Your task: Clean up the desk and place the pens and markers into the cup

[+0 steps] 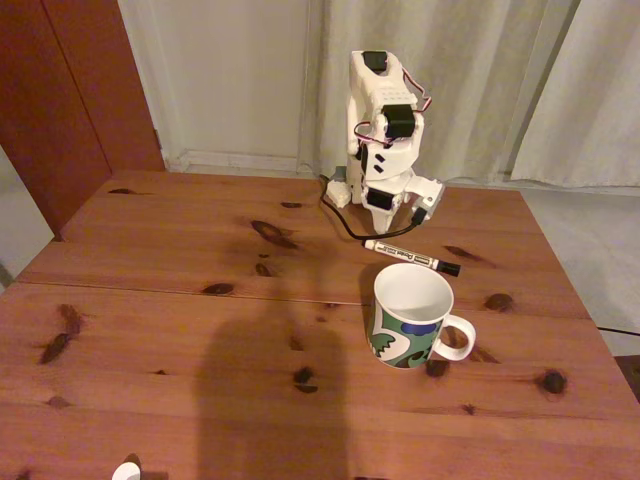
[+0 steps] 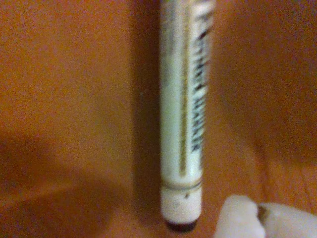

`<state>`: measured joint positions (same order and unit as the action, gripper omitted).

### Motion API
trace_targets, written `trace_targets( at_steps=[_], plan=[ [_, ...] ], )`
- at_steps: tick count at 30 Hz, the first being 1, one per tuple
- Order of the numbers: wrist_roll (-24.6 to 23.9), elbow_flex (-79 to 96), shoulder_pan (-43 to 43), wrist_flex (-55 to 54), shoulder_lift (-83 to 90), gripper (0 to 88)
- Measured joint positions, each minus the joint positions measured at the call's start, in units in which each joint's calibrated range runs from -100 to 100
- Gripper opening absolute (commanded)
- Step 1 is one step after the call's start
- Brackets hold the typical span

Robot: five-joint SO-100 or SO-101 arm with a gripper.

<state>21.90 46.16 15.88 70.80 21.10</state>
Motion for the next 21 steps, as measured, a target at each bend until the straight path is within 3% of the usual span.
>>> trace_targets(
  at_steps=[16, 21],
  plan=[
    [-1.47, 10.62, 0.07, -11.12, -0.34, 1.5],
    [-1.47, 10.7, 0.07, -11.28, -0.34, 12.1]
  ],
)
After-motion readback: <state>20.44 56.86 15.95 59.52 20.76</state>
